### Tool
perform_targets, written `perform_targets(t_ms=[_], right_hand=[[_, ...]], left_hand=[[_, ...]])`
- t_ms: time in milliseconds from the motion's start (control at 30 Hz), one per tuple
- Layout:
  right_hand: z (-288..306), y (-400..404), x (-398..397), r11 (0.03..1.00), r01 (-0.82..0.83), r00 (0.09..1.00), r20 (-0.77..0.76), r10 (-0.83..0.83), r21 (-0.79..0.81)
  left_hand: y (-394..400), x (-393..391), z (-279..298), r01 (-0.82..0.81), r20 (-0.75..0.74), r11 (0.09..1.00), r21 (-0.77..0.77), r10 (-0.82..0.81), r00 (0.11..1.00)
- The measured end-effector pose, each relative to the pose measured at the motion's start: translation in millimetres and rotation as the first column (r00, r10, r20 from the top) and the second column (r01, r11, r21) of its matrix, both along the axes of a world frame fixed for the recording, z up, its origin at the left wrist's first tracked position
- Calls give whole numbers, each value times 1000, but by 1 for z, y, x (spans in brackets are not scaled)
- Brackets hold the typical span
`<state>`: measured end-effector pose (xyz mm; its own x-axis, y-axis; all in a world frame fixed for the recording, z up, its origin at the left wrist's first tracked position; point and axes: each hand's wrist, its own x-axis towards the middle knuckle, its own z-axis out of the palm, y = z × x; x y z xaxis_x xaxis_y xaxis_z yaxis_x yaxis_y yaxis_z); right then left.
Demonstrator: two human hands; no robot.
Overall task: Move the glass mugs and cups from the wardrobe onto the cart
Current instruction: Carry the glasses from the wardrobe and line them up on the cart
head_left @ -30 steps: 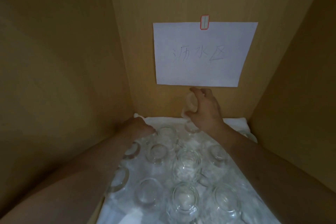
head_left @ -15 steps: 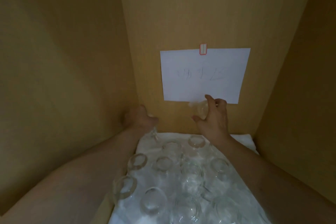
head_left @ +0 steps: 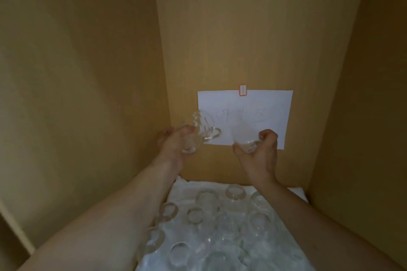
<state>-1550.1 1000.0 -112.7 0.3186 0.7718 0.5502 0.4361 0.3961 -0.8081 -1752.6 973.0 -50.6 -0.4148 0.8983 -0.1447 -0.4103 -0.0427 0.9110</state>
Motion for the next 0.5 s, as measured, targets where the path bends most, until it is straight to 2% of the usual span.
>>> perform_targets(t_ms=[100, 200, 300, 400, 500], right_hand=[[8, -14, 1, 1000, 20, 998, -54, -21, -14], [20, -32, 0, 997, 77, 991, -108, -80, -30], [35, -53, 3, 985, 148, 985, -81, -156, -91], [43, -82, 6, 970, 222, 972, -55, -228, -103], [42, -120, 4, 952, 302, 952, -39, -304, -53]], left_hand=[[-16, 2, 12, 168, 131, 985, 40, -171, 976], [-36, 4, 21, 268, 292, 950, 162, -306, 906], [-49, 5, 26, 344, 313, 908, 238, -407, 858], [-62, 6, 26, 401, 374, 884, 242, -466, 802], [-80, 1, 16, 491, 453, 814, 311, -581, 676]])
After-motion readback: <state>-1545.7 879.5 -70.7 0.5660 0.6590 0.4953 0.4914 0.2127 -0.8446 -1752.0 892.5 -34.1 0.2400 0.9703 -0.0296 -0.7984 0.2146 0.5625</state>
